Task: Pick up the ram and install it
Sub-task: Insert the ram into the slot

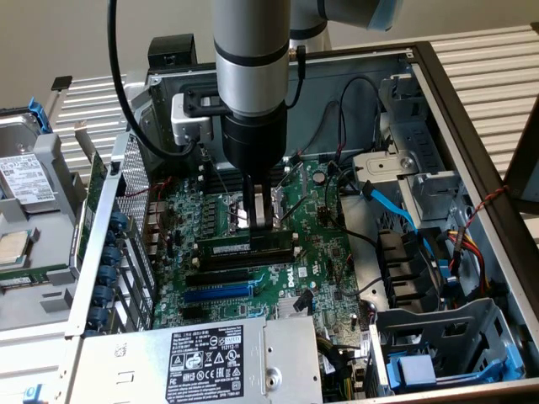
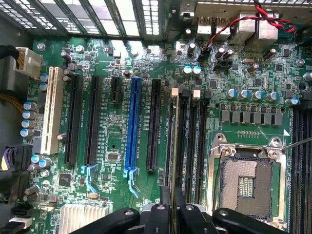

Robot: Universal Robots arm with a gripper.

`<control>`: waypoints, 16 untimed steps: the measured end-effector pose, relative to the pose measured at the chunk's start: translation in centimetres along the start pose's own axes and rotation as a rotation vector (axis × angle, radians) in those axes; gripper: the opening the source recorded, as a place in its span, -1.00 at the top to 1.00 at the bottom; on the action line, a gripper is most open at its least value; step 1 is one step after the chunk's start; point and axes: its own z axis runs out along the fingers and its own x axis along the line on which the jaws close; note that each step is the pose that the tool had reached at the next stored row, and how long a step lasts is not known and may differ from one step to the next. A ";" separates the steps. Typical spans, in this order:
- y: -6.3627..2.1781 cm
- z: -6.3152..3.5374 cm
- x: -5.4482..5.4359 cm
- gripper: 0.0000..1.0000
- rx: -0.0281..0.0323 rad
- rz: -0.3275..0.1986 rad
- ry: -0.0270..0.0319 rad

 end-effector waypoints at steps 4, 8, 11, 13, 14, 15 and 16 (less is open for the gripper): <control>0.01 0.06 0.0 0.73 0.0000 0.001 -0.0001; 0.03 0.09 0.0 0.73 0.0000 0.001 -0.0001; 0.02 0.10 0.1 0.73 0.0001 0.001 -0.0004; 0.02 0.10 0.1 0.73 0.0000 0.001 -0.0002; 0.02 0.10 0.1 0.73 -0.0001 0.001 -0.0001; 0.02 0.10 0.1 0.73 -0.0001 0.001 0.0000; 0.02 0.11 0.1 0.73 -0.0001 0.001 0.0000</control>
